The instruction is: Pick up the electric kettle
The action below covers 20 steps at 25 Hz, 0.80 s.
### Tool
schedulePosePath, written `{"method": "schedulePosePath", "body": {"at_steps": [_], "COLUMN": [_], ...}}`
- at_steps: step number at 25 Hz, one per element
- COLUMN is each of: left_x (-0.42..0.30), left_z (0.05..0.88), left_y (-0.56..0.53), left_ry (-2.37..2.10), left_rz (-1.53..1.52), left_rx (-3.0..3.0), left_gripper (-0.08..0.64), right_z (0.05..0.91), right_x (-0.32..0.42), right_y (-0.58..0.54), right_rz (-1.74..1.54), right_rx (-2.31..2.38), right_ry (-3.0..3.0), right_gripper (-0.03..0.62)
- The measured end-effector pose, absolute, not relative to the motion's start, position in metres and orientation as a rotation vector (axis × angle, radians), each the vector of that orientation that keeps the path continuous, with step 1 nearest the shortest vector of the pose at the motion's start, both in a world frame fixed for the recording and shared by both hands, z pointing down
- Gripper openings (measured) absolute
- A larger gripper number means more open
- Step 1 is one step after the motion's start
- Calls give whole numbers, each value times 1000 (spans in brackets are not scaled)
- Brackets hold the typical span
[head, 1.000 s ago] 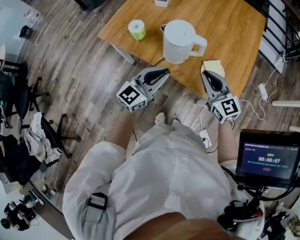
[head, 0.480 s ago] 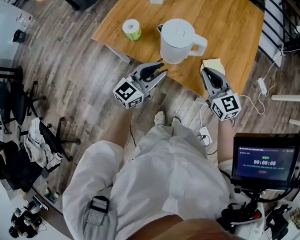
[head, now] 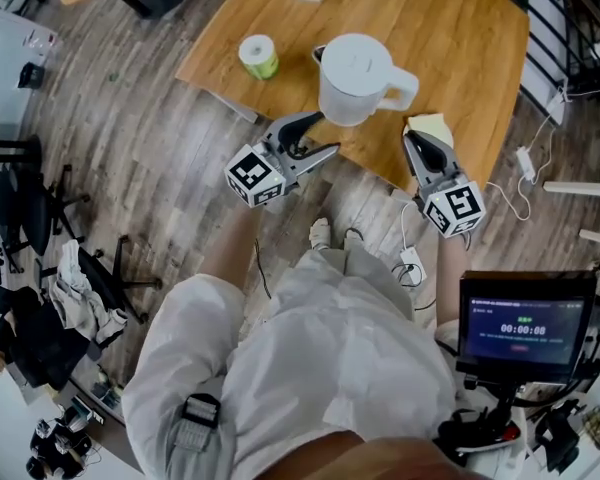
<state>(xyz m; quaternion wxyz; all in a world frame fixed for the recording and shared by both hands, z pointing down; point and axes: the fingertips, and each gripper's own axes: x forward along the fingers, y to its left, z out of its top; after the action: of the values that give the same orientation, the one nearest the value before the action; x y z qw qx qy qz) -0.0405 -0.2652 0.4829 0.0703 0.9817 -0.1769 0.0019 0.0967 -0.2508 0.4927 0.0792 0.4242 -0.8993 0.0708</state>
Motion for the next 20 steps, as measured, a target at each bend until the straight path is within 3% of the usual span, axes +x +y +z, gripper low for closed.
{"method": "schedulePosePath", "body": {"at_steps": [20], "left_x": [-33], "left_z": [534], "left_y": [-327], "left_ry": [-424], "left_rz": [175], "left_rx": [2925], "left_gripper": [489], "right_z": [551], "right_x": [120], "right_y": [-295], "right_rz": [299], "right_rx": [1226], "right_ry": [-2576], "right_gripper": [230]}}
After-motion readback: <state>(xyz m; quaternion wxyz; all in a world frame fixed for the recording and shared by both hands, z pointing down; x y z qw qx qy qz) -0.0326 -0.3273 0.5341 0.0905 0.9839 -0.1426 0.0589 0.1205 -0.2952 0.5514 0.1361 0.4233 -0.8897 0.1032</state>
